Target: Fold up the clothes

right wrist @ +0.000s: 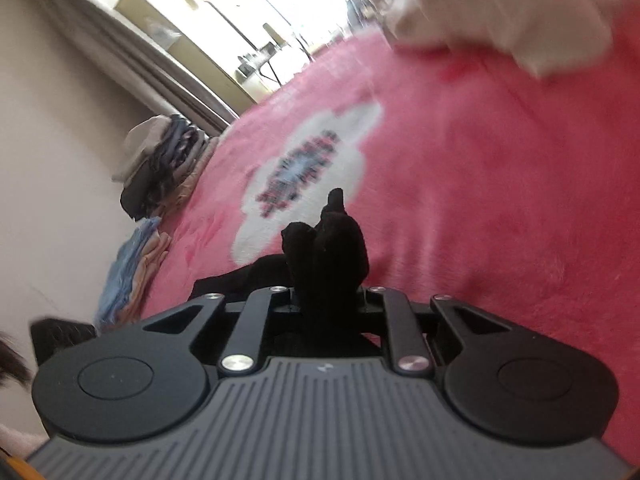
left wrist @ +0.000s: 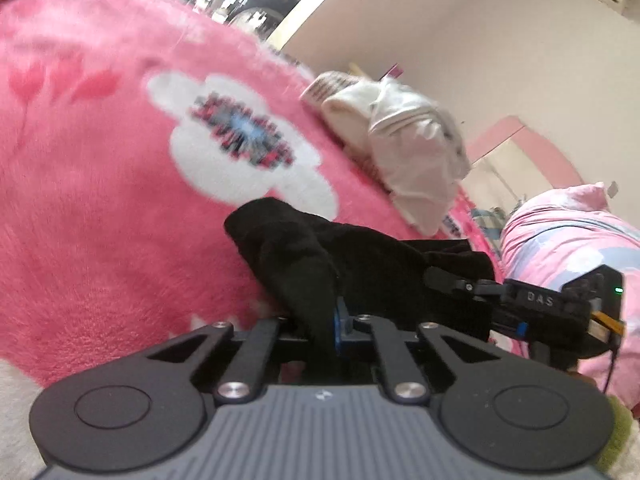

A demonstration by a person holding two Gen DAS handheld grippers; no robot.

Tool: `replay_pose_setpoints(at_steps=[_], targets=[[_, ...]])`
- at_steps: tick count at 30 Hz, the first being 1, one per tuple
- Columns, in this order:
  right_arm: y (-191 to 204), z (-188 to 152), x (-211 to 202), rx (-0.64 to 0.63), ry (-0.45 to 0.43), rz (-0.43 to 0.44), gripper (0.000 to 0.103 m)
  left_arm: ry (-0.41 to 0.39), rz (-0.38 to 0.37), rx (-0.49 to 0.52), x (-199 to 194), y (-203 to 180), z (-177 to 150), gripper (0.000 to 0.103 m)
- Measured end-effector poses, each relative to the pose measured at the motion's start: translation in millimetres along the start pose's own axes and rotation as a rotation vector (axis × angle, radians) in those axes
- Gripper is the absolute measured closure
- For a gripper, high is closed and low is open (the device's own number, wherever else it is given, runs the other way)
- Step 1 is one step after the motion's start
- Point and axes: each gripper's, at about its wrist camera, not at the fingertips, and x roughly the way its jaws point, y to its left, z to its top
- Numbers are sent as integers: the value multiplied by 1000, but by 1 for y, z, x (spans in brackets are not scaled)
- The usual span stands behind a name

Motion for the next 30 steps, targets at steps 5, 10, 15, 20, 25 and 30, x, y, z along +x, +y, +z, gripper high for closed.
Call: replay_pose_setpoints(at_steps=[5, 10, 15, 20, 25, 30], targets=[[61, -10, -46, -148, -127, -62, 90, -74, -4, 99, -42, -35, -1, 95], [114, -43, -97, -225, -253, -116, 90, -145, 8, 187, -94, -66, -17, 95], [154, -77, -137, -291, -347, -140, 90, -179, 21, 218, -141, -87, -33, 95], [184, -90, -154, -335, -389, -114, 90, -244, 70, 245, -184, -101, -41, 95], [205, -95, -164, -349, -417, -37, 89, -356, 144, 249, -229, -109, -39, 96], [235, -88, -155, -385, -398, 91, 89, -480, 241, 243, -285, -102, -35, 96]])
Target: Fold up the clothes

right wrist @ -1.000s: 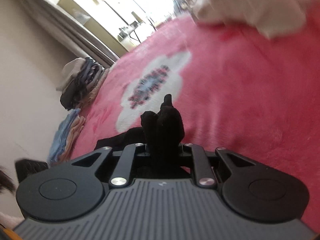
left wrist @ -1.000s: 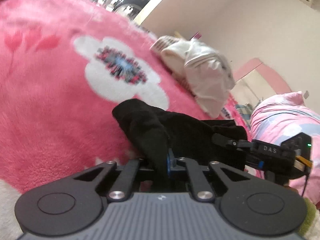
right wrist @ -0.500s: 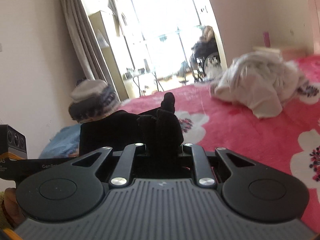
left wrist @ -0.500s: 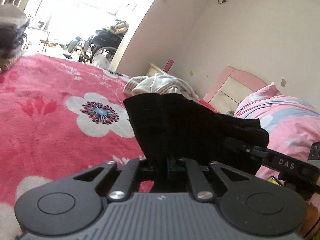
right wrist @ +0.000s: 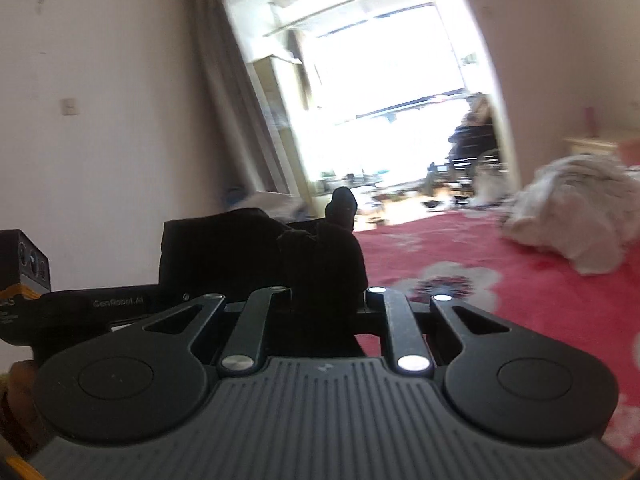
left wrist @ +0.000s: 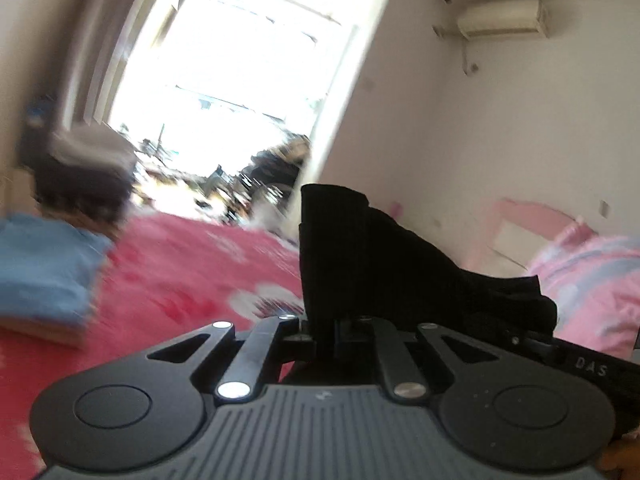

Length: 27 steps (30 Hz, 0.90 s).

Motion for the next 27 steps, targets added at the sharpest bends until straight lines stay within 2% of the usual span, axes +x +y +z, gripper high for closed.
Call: replay_pose_setpoints(at_steps=[5, 10, 14, 16, 21, 27], targets=[[33, 27, 52, 1, 14, 183, 89, -68, 116, 41, -29, 38, 41, 96], [75, 56, 126, 48, 27, 368, 89, -140, 250, 115, -51, 90, 89, 96], [108, 69, 194, 78, 60, 478, 89, -151, 330, 100, -51, 142, 120, 96], [126, 70, 228, 95, 77, 512, 89, -142, 358, 83, -46, 169, 130, 96], [166, 47, 286, 98, 93, 544, 89, -102, 423, 16, -23, 235, 144, 96], [190, 29, 344, 132, 88, 559, 89, -74, 433, -85, 5, 296, 160, 96]])
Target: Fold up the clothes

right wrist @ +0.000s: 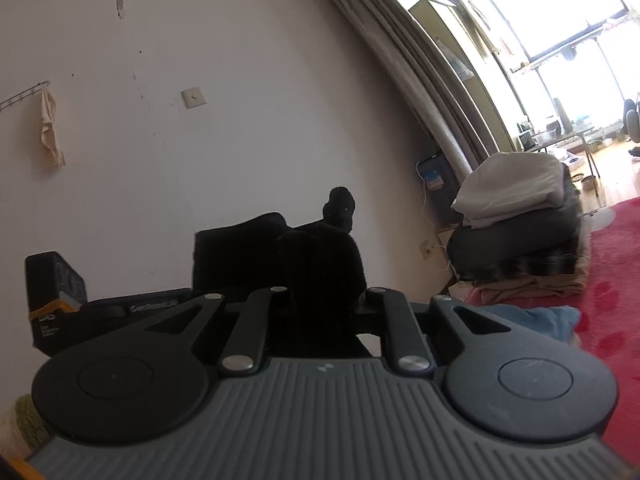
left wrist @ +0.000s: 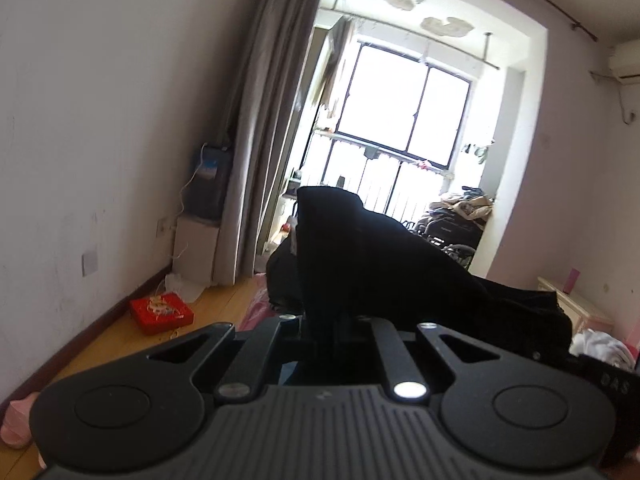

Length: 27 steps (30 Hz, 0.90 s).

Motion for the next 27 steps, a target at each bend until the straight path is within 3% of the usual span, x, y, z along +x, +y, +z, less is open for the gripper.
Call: replay_pose_setpoints(at_steps=[6, 12, 20, 27], targets=[[-31, 0, 34, 52, 0, 3, 89, 44, 20, -42, 50, 15, 0, 96], [-78, 2, 65, 78, 35, -26, 89, 121, -6, -90, 118, 23, -9, 96], [-174, -11, 114, 269, 181, -59, 89, 280, -8, -141, 220, 45, -48, 96], [-230, -37, 143, 343, 286, -110, 89, 358, 3, -190, 262, 69, -71, 95]])
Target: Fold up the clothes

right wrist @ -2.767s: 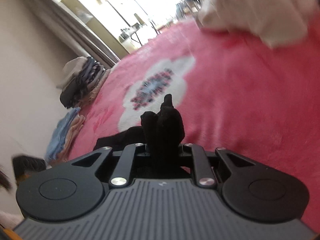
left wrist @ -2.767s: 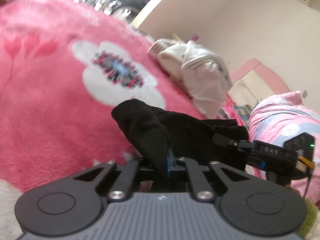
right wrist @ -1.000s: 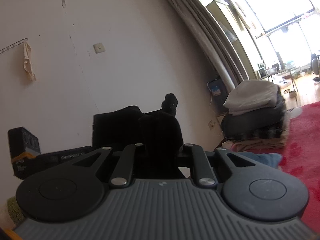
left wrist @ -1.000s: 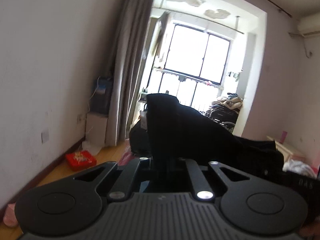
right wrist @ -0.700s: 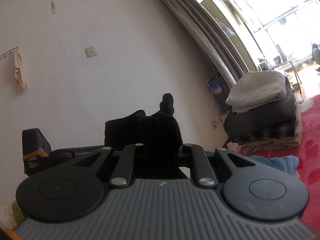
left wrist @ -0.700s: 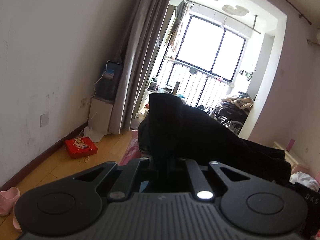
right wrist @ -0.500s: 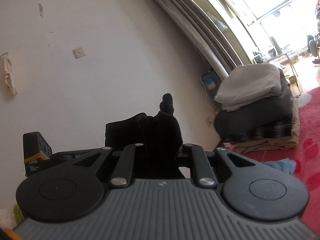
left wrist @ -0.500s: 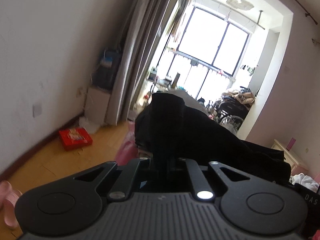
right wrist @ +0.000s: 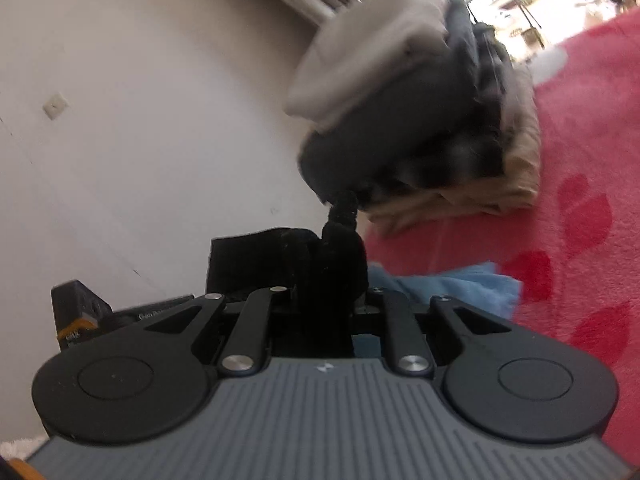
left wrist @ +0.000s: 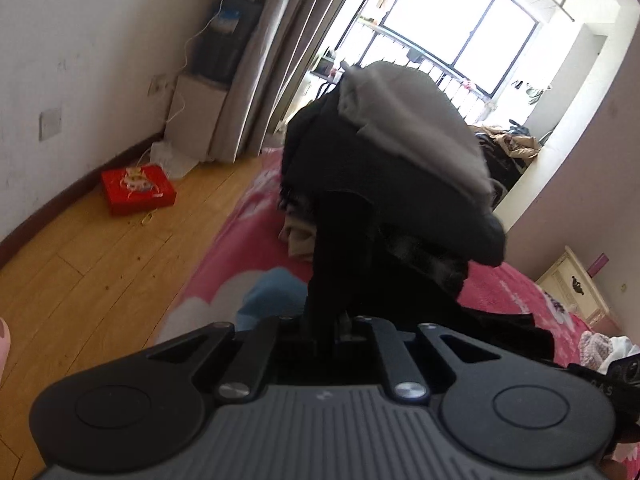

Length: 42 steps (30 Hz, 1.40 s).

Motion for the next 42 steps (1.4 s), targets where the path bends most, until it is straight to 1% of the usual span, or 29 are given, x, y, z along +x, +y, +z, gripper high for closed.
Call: replay_pose_setpoints(at_steps=[2, 3, 4, 5, 6, 7, 9, 11, 12, 14, 16, 18, 20, 22, 24, 26, 28, 29, 31, 33, 35, 37, 39, 42], targets=[[-7, -1, 5, -4, 14, -9, 88, 33, 8, -20, 9, 5, -4, 92], [-11, -1, 7, -6, 21, -13, 86, 41, 18, -29, 12, 8, -5, 89], [-15, -1, 9, -9, 28, -17, 85, 40, 20, -42, 13, 11, -6, 81], [-22, -1, 11, 9, 30, -22, 81, 36, 14, -59, 13, 14, -5, 80], [-30, -2, 13, 42, 28, -27, 79, 32, 9, -77, 12, 17, -4, 78], [-39, -1, 13, 84, 15, -22, 78, 32, 2, -96, 12, 20, -4, 74], [-59, -1, 5, 203, -51, 11, 75, 33, 4, -129, 14, 27, -1, 69], [-79, 1, -3, 308, -126, 1, 58, 32, 7, -160, 10, 32, 2, 65], [-88, 0, -12, 355, -164, -10, 58, 27, 10, -171, 6, 34, 4, 62], [-94, 1, -31, 376, -202, -20, 58, -10, 13, -181, -14, 36, 7, 49], [-93, 3, -53, 363, -222, -21, 58, -50, 20, -184, -35, 40, 11, 47], [-83, 4, -75, 322, -214, 5, 58, -69, 43, -199, -55, 48, 10, 47], [-72, 0, -94, 305, -187, 63, 58, -66, 65, -210, -74, 56, 3, 46], [-60, -6, -107, 307, -136, 123, 58, -39, 92, -217, -89, 63, -12, 46], [-48, -16, -109, 322, -61, 168, 58, -10, 112, -231, -102, 70, -30, 46], [-37, -27, -104, 343, 31, 189, 58, 3, 139, -244, -115, 73, -46, 47], [-28, -38, -96, 364, 128, 180, 58, 4, 171, -245, -130, 73, -61, 48], [-24, -44, -93, 370, 171, 163, 58, -3, 178, -223, -139, 69, -67, 48], [-20, -55, -92, 382, 243, 134, 58, -5, 172, -156, -154, 57, -76, 47], [-18, -65, -90, 416, 308, 117, 58, 6, 149, -89, -165, 44, -83, 46], [-14, -72, -92, 429, 347, 118, 58, 34, 130, -46, -167, 35, -89, 45], [-9, -76, -94, 433, 379, 115, 58, 54, 140, -13, -161, 30, -94, 45], [-4, -79, -95, 432, 407, 110, 58, 74, 150, -6, -152, 28, -98, 46], [4, -79, -98, 417, 433, 111, 58, 96, 164, -4, -143, 30, -102, 50]])
